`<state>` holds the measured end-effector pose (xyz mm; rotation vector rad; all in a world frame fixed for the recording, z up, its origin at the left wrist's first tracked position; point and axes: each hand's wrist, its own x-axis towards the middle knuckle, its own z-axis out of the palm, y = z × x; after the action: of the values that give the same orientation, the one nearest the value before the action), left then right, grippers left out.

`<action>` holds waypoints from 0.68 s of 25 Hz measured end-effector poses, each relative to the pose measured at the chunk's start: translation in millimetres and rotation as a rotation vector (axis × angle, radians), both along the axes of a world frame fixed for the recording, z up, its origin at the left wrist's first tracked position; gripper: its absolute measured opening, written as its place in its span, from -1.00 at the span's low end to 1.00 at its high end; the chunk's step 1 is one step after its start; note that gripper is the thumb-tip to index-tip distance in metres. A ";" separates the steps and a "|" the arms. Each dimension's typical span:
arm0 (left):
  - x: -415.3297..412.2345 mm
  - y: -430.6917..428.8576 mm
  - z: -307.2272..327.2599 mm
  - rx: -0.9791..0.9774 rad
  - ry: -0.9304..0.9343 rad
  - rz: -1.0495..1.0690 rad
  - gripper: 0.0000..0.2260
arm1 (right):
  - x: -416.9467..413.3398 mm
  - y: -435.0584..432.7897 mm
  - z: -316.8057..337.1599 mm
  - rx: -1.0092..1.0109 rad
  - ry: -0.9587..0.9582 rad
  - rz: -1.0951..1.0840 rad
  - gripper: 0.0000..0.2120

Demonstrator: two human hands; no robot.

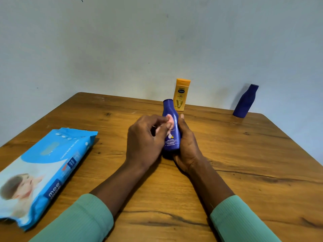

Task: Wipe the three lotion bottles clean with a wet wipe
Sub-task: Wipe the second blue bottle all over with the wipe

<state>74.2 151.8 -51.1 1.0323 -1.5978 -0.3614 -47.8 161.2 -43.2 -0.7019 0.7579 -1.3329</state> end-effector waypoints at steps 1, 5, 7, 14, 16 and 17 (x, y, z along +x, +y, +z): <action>4.2 -2.3 -2.1 0.029 0.025 0.038 -0.82 | 1.5 -0.4 -2.2 0.006 0.002 -0.021 -0.52; -6.6 15.0 -9.1 -0.030 -0.127 -0.071 -0.81 | -0.5 -1.9 -9.0 0.053 -0.079 -0.101 -0.48; -15.9 22.1 -8.9 -0.038 -0.188 -0.150 -0.73 | -2.7 -3.2 -7.3 0.063 -0.134 -0.099 -0.45; -1.9 0.8 -13.1 0.132 -0.022 0.016 -0.84 | -2.7 -12.2 -12.8 0.093 -0.261 -0.220 -0.46; -8.6 12.6 -11.6 0.064 -0.072 -0.025 -0.85 | -4.0 -13.6 -10.6 0.144 -0.306 -0.238 -0.42; -13.2 18.7 -10.4 0.020 -0.111 -0.077 -0.84 | -5.5 -14.7 -8.8 0.176 -0.332 -0.231 -0.40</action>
<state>61.0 170.5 -61.5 1.0233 -1.7400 -0.3778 -53.3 146.6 -51.9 -0.2480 0.6893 -1.5233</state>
